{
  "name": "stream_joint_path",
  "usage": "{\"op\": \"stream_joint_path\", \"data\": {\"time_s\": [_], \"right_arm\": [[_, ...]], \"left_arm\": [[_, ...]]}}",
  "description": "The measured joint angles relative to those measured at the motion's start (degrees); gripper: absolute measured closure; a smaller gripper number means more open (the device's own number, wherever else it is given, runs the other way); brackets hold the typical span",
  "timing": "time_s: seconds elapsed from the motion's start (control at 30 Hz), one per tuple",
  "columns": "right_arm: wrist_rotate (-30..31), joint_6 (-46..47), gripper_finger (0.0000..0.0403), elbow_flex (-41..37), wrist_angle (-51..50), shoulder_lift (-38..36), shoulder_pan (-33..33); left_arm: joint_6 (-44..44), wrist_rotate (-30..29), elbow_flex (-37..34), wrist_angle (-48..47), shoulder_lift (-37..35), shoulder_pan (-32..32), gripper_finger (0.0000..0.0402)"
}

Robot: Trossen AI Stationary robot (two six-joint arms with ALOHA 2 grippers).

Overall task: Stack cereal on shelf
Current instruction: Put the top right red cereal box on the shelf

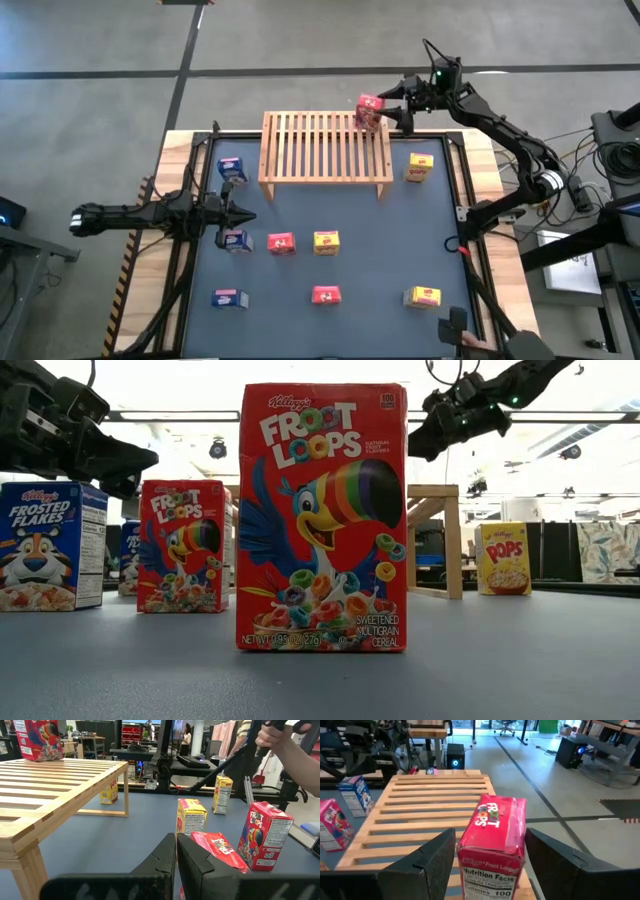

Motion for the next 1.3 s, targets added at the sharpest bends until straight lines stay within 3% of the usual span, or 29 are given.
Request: {"op": "stream_joint_path", "data": {"time_s": [0.3, 0.53, 0.73, 0.9, 1.07, 1.3], "right_arm": [[13.39, -1.02, 0.0176, -1.59, -1.67, -6.59, 0.00], [13.41, 0.75, 0.0177, -3.28, -1.39, -11.41, 0.02], [14.97, 4.62, 0.0177, -9.11, 0.54, -13.73, 0.12], [15.13, 10.87, 0.0177, -21.64, 19.75, -17.57, 0.83], [19.15, 19.97, 0.0177, -32.79, 40.40, -19.51, 0.79], [19.51, 23.44, 0.0177, -37.42, 46.06, -15.31, 1.35]], "left_arm": [[-0.01, -0.01, 0.00, -0.01, 0.00, 0.02, 0.0402], [0.00, -0.01, 0.00, 0.00, -0.01, 0.00, 0.0402], [0.00, 0.00, 0.00, 0.00, -0.02, 0.01, 0.0402], [-0.01, -0.02, 0.00, -0.01, 0.01, 0.01, 0.0402], [0.00, 0.00, 0.00, 0.00, -0.01, 0.02, 0.0402], [0.00, 0.01, 0.00, -0.01, 0.01, 0.02, 0.0402]]}}
